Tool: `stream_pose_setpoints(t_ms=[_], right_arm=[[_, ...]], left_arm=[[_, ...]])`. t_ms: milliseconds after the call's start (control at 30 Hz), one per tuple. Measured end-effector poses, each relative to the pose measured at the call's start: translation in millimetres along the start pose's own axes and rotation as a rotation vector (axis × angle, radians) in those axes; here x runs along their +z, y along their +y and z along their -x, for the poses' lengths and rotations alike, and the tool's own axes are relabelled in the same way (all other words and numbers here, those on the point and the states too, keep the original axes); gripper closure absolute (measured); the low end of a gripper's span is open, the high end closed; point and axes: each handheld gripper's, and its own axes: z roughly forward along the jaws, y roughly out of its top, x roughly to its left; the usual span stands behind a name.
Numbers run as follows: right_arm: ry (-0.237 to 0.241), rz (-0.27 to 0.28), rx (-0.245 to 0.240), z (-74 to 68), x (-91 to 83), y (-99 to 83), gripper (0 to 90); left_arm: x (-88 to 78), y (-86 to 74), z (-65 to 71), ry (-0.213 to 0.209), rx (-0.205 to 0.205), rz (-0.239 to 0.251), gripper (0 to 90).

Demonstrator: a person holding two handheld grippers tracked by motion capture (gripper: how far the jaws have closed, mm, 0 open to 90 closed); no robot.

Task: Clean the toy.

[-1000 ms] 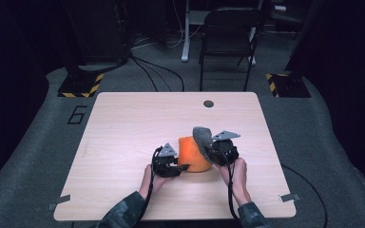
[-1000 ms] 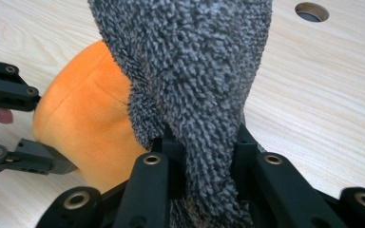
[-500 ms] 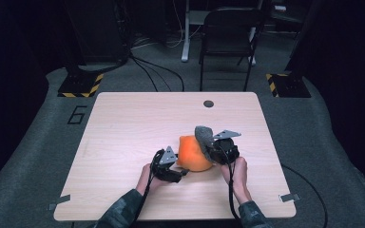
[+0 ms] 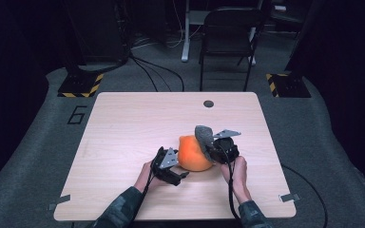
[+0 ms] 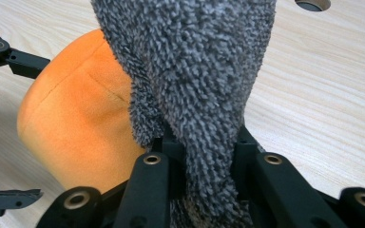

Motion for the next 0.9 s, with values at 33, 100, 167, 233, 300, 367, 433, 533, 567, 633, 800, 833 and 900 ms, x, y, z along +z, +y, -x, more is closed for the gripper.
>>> stream_pose_setpoints(t_ms=[33, 100, 167, 233, 300, 367, 433, 533, 567, 633, 800, 833, 900], right_arm=[[0.001, 0.0, 0.0, 0.2, 0.3, 0.0, 74.8], [0.001, 0.0, 0.002, 0.2, 0.5, 0.1, 74.8], [0.001, 0.0, 0.004, 0.0, 0.5, 0.1, 74.8], [0.001, 0.0, 0.004, 0.0, 0.6, 0.1, 74.8], [0.002, 0.001, 0.001, 0.5, 0.8, 0.2, 74.8], [-0.001, 0.0, 0.011, 0.2, 0.8, 0.1, 74.8], [0.007, -0.003, 0.009, 0.9, 0.4, 0.0, 74.8], [0.004, -0.002, 0.007, 1.5, 0.6, -0.2, 74.8], [0.004, -0.001, 0.005, 1.6, 0.6, -0.2, 74.8], [0.007, 0.0, 0.01, 0.9, 0.6, -0.3, 74.7], [0.031, 0.027, 0.018, 6.1, -4.4, -0.5, 74.3], [0.032, 0.04, 0.028, 9.1, -8.0, -0.3, 74.2], [0.008, 0.061, 0.052, 18.4, -17.7, 0.4, 74.1]], left_arm=[[1.2, -0.3, 0.4, 0.011, 0.003, -0.002, 5.5], [1.9, -1.1, 0.2, 0.012, 0.012, 0.002, 5.3], [3.0, -1.5, 0.8, 0.022, 0.019, 0.002, 5.5], [3.9, -1.4, 1.9, 0.035, 0.035, 0.009, 7.0], [4.3, -1.5, 3.3, 0.052, 0.041, 0.02, 12.0], [4.4, -2.6, 4.3, 0.065, 0.051, 0.039, 18.2], [4.9, -3.6, 5.7, 0.081, 0.064, 0.046, 23.8], [5.3, -4.3, 6.2, 0.084, 0.066, 0.048, 34.9], [5.4, -4.6, 6.0, 0.074, 0.063, 0.049, 39.2], [5.7, -5.3, 5.9, 0.073, 0.056, 0.046, 47.4], [5.1, -4.8, 6.4, 0.08, 0.041, 0.04, 63.3], [5.2, -4.7, 6.8, 0.079, 0.035, 0.041, 64.8], [5.1, -4.9, 6.5, 0.072, 0.023, 0.047, 66.5]])
